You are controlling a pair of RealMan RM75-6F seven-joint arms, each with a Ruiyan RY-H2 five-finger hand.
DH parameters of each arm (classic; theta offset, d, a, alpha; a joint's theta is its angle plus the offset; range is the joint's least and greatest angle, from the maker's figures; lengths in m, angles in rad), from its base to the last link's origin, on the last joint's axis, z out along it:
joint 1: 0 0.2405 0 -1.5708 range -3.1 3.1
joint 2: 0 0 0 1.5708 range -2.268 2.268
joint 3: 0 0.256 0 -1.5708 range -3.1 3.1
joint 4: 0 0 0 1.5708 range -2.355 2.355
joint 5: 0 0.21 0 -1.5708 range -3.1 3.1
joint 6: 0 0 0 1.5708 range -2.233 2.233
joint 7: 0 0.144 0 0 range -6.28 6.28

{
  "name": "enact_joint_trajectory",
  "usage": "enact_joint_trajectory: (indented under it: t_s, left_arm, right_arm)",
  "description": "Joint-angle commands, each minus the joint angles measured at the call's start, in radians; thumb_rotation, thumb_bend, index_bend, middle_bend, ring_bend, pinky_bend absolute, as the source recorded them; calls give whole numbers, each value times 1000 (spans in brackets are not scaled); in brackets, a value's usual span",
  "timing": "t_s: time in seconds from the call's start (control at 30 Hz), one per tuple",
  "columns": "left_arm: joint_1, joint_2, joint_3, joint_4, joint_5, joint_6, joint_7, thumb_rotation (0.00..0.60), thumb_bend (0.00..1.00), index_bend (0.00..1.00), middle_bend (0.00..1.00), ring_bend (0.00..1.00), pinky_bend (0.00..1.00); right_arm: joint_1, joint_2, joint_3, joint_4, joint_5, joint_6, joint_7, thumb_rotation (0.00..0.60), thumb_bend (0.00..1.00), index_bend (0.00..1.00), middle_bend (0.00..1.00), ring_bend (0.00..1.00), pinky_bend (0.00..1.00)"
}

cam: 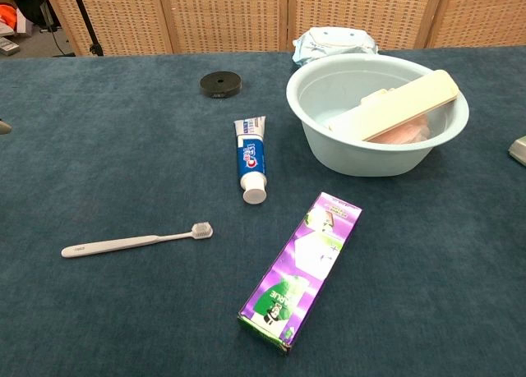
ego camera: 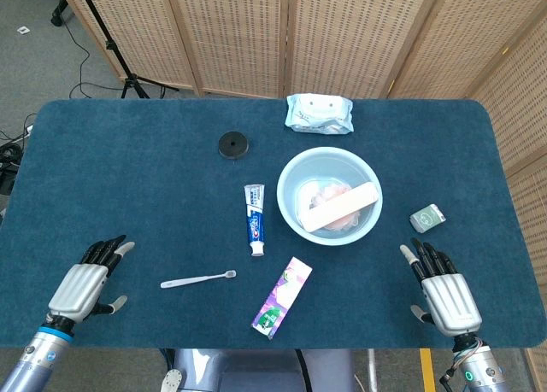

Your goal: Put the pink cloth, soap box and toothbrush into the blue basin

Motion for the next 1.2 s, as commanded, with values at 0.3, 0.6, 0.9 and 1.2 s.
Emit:
enact_joint_trajectory:
  t_s: [0.3,0.6,0.9,1.2]
  left_arm:
    - [-101,-57,-59,-43,-205,-115,113,600,254,342,0,0,0]
    - [-148,-178,-86,-20,-326,-91,219,600,260,409,0,0,0]
    - [-182,-290,-90,4,-409,-48,317,600,263,433,0,0,0]
    - [-204,-367,-80,18,-464,-16,382,600,266,460,0,0,0]
  right_arm:
    - [-14,12,21,-1,-14,-16,26,600,105,53,0,0,136]
    - [-22,21,37,0,-16,-27,49,600,105,53,0,0,136]
    - [-30,29,47,-3,-24,-31,66,600,105,53,0,0,136]
    - [-35,35,56,-3,-28,-37,77,600,105,53,0,0,136]
